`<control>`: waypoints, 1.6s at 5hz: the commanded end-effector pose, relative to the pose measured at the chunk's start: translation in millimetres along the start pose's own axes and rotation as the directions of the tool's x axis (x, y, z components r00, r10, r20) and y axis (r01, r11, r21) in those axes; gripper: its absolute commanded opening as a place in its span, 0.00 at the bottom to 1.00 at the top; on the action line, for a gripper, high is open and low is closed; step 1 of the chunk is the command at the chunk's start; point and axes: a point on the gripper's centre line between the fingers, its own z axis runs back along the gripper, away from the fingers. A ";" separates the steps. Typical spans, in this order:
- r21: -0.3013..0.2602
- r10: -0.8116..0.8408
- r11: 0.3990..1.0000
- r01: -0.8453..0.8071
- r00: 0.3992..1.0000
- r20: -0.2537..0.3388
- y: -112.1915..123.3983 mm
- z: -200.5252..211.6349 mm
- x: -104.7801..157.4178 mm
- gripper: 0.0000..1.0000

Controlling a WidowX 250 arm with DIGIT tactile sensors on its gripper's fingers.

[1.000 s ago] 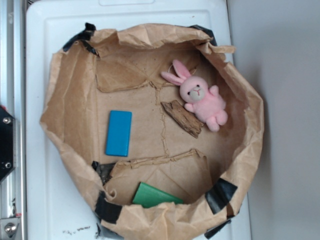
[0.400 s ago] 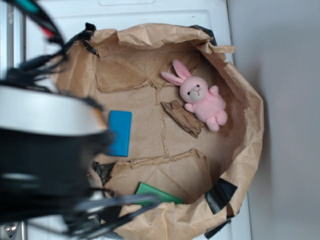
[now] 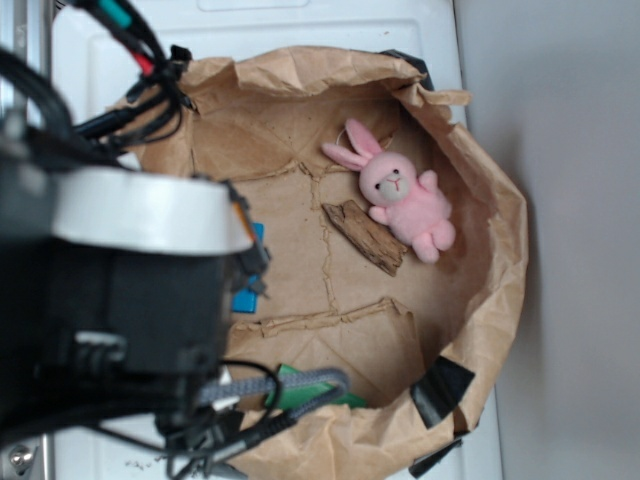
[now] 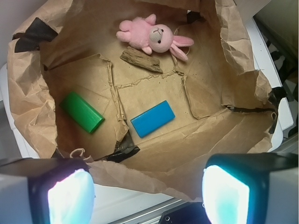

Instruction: Grab the blue block.

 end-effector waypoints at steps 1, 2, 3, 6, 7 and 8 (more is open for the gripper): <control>-0.017 0.157 0.987 -0.157 0.987 0.036 2.7 -4.9 14.1 1.00; -0.029 0.229 0.973 -0.228 0.973 0.036 -11.2 -23.9 41.6 1.00; -0.060 0.306 0.951 -0.303 0.951 0.050 -3.5 -39.0 45.6 1.00; -0.050 0.362 0.932 -0.358 0.919 0.156 32.6 -108.1 86.5 1.00; -0.050 0.362 0.932 -0.358 0.919 0.156 32.6 -108.1 86.5 1.00; -0.050 0.362 0.932 -0.358 0.919 0.156 32.6 -108.1 86.5 1.00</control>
